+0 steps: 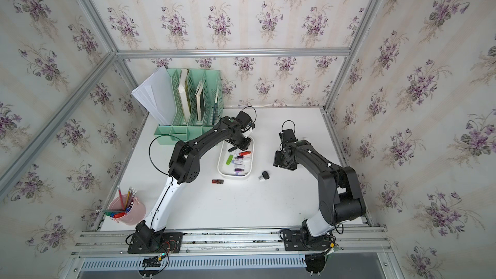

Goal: Put the usb flash drive into the storage box
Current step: Place the USB flash in the storage box, then pick up the USB flash from the center of the board.

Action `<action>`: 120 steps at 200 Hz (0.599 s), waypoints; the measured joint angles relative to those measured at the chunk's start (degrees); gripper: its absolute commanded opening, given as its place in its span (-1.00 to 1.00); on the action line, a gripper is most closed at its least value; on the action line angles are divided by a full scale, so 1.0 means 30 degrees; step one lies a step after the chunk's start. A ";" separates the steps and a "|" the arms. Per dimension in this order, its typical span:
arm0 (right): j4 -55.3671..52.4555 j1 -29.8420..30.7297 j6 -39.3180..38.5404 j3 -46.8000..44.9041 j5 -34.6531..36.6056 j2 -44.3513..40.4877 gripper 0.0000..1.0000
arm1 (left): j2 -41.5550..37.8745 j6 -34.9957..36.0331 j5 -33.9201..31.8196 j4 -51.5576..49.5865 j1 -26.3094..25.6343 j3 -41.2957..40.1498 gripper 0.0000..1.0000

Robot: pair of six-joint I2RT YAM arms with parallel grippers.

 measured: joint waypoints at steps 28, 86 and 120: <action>-0.0007 0.0000 -0.0007 0.0000 0.0000 0.0000 0.11 | 0.0284 0.0007 -0.0015 -0.0007 0.0044 0.0146 -0.19; -0.0117 -0.0007 -0.0007 0.0058 0.0000 -0.0321 0.11 | -0.0605 -0.0007 -0.0146 -0.0007 0.0015 -0.0678 0.04; -0.0189 -0.0007 0.0000 -0.0146 -0.0015 -0.0860 0.11 | -0.5268 -0.0124 -0.0335 0.0699 0.0007 -0.4590 0.05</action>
